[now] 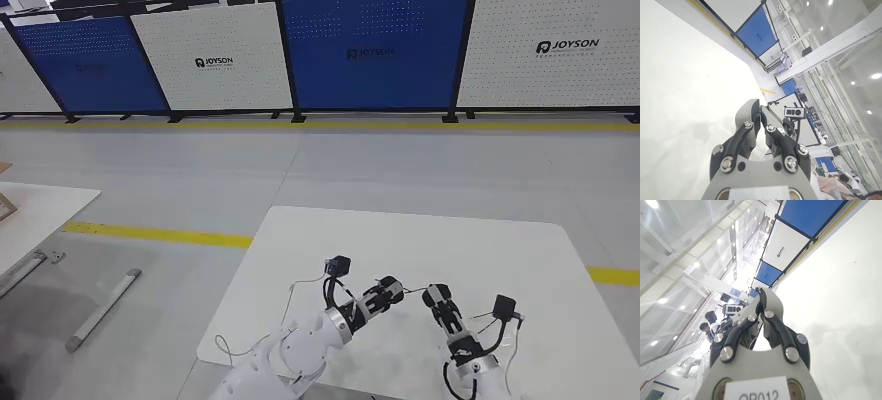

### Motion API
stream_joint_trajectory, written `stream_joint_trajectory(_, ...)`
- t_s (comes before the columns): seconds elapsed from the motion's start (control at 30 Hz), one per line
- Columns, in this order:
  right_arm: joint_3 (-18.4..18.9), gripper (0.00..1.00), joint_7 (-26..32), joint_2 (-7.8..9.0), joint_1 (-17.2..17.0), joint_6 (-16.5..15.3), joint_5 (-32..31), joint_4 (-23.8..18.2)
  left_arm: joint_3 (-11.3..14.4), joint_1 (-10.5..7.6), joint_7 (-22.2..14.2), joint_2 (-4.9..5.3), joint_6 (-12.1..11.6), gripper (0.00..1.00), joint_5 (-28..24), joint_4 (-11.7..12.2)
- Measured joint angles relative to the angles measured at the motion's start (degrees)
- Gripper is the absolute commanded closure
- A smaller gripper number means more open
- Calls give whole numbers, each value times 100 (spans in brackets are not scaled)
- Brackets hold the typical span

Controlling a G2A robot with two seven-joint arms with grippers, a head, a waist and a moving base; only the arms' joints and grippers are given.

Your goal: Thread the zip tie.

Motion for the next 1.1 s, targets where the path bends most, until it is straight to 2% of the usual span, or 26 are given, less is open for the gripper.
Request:
stream_joint_trajectory(0.03,-3,0,73,1,24,3,11,7,-7,3,-21,0,-3,100,-40,-9)
stream_joint_trajectory(0.17,1,0,235,6,68,-83,57,38,-54,24,46,-11,75,100,-245,-50)
stream_joint_trajectory(0.43,92,0,300,20,39,-190,103,83,-157,29,406,-55,267,100,-655,-193)
stream_joint_trajectory(0.83,126,0,240,23,5,-231,108,93,-125,25,349,-70,316,100,-777,-224)
stream_joint_trajectory(0.9,127,0,218,30,33,-179,-70,111,-136,36,370,-73,314,100,-819,-227)
stream_joint_trajectory(1.1,25,0,-87,52,107,-130,-1420,206,-364,176,304,-75,304,100,-1590,-387)
